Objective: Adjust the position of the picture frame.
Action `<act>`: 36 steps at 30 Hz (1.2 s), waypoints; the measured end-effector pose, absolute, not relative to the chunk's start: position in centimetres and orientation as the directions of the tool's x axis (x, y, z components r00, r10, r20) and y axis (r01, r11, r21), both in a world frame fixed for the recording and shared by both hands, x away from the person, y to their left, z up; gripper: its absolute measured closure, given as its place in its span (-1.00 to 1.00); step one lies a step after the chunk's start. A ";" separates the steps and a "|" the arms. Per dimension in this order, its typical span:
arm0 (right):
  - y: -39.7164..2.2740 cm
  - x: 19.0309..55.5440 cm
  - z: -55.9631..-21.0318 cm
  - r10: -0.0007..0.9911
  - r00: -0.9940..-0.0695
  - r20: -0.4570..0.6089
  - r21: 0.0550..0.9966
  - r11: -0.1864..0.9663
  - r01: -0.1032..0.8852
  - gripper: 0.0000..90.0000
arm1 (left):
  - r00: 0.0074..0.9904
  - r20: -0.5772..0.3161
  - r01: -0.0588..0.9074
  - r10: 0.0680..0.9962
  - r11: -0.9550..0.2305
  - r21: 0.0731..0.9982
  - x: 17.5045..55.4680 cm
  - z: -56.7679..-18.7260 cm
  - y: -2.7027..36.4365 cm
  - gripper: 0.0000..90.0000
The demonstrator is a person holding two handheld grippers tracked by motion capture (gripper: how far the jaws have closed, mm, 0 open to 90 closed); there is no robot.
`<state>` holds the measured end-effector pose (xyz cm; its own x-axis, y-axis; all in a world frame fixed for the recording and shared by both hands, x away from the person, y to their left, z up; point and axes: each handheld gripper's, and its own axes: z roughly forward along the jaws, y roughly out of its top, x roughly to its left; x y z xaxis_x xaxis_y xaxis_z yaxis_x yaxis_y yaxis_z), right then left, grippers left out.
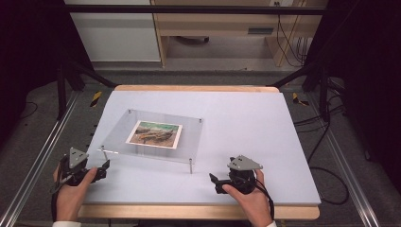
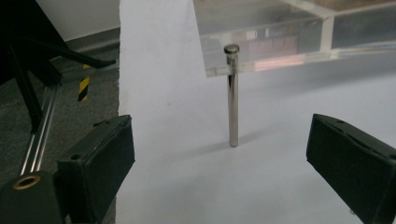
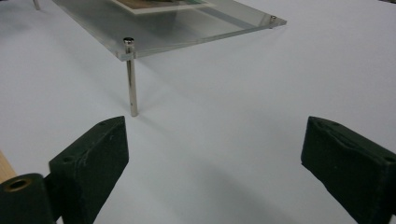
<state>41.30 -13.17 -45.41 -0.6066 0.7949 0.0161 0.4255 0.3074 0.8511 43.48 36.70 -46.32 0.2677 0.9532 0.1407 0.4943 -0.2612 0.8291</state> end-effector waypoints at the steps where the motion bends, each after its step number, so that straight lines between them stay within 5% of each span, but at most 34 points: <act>1: -13.2 41.3 -45.5 0.798 -0.602 0.011 0.847 0.313 0.430 -0.78 | 0.273 0.125 0.483 0.954 -0.248 0.840 43.4 -46.2 36.8 -0.85; 4: -12.9 41.4 -46.0 0.790 -0.613 0.012 0.825 0.339 0.452 -0.52 | 0.276 0.111 0.484 0.955 -0.238 0.842 43.4 -46.3 36.9 -0.88; 16: -9.7 40.5 -46.3 0.738 -0.674 0.018 0.870 0.321 0.375 -0.48 | 0.277 0.077 0.487 0.958 -0.209 0.848 43.6 -46.3 36.2 -0.87; 36: -5.2 43.0 -47.6 0.749 -0.660 0.052 0.853 0.311 0.419 -0.02 | 0.321 0.004 0.462 0.947 -0.160 0.872 43.7 -45.4 35.9 -0.87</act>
